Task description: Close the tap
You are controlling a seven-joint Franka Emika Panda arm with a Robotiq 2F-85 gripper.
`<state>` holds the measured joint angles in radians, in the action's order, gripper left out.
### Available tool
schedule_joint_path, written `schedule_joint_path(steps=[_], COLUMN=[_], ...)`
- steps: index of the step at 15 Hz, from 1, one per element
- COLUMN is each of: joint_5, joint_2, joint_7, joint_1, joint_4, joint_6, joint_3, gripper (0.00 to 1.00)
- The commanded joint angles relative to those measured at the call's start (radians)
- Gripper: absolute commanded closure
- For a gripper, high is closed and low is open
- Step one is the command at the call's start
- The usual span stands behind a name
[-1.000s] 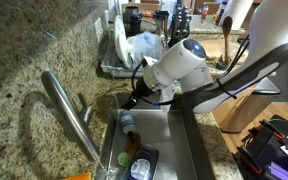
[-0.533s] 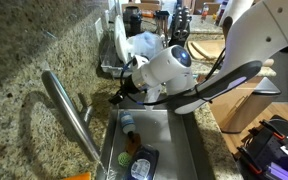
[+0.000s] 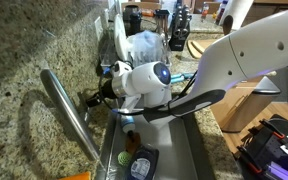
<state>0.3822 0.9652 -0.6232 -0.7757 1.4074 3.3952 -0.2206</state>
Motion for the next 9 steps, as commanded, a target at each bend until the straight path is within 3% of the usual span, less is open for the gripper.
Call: schedule_joint_path(steps=[1, 3, 5, 9], joint_5=[-0.005, 0.075, 0.179, 0.401], joint_2=[0.019, -0.019, -0.064, -0.1], joint_7=[-0.017, -0.05, -0.096, -0.2], joint_1=[0.036, 0.149, 0.243, 0.493], joint_4=[-0.023, 0.012, 0.078, 0.177], joint_6=[0.056, 0.018, 0.027, 0.004], joint_3=[0.048, 0.233, 0.361, 0.646], gripper=[0.0, 0.0, 0.0, 0.0])
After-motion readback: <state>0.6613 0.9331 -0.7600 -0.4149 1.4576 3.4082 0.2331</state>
